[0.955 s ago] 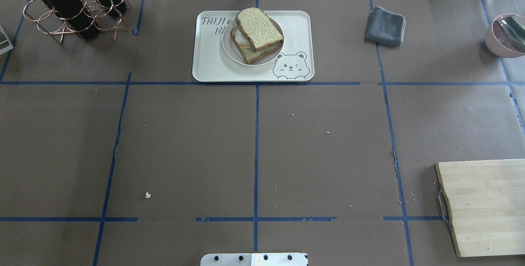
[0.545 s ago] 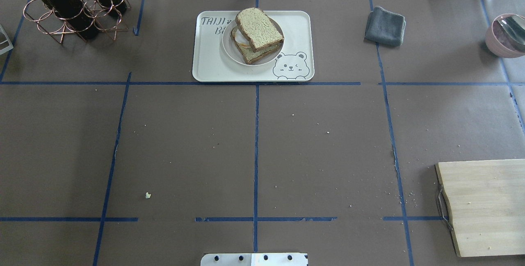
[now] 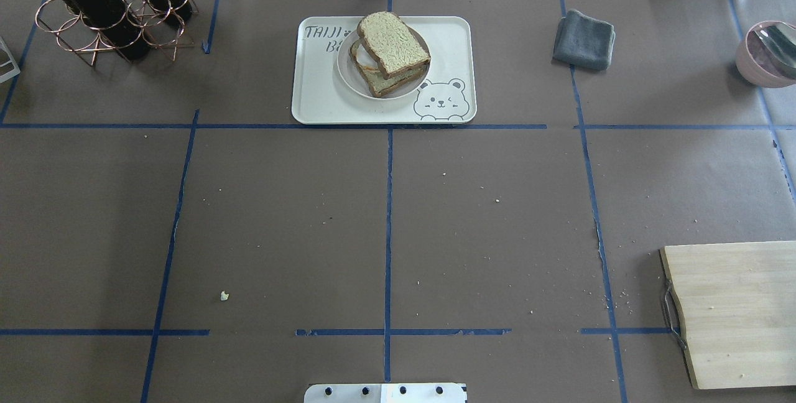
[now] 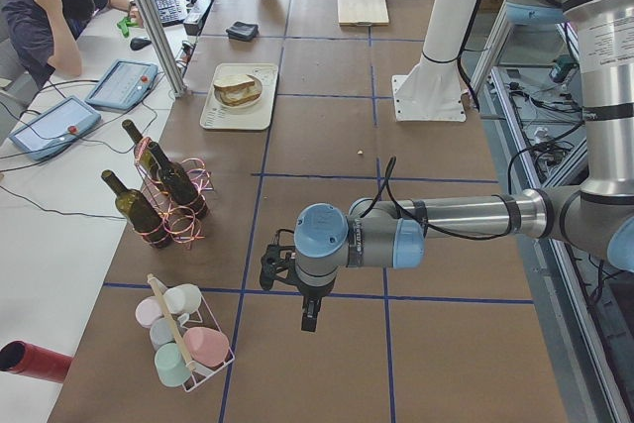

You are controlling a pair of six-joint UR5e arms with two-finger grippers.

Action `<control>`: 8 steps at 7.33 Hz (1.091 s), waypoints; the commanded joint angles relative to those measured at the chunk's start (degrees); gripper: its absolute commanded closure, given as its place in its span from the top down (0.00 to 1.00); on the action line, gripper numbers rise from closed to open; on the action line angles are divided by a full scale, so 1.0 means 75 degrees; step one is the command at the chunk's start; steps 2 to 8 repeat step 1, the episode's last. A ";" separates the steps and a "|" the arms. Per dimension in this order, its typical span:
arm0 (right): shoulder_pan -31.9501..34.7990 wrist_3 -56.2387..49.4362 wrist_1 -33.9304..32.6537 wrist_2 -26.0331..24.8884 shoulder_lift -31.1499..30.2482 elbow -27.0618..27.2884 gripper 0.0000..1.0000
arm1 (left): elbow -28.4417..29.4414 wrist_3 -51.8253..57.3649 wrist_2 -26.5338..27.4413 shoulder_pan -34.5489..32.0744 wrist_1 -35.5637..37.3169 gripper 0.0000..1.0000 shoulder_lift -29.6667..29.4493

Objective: Make sandwich and place on tray

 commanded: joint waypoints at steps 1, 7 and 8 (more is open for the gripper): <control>0.0000 0.0000 -0.0012 0.0001 -0.0004 -0.0010 1.00 | 0.0037 -0.0001 -0.0009 0.0011 -0.0010 1.00 0.0002; 0.0000 0.0000 -0.0012 0.0001 -0.0004 -0.0010 1.00 | 0.0037 -0.0001 -0.0009 0.0011 -0.0010 1.00 0.0002; 0.0000 0.0000 -0.0012 0.0001 -0.0004 -0.0010 1.00 | 0.0037 -0.0001 -0.0009 0.0011 -0.0010 1.00 0.0002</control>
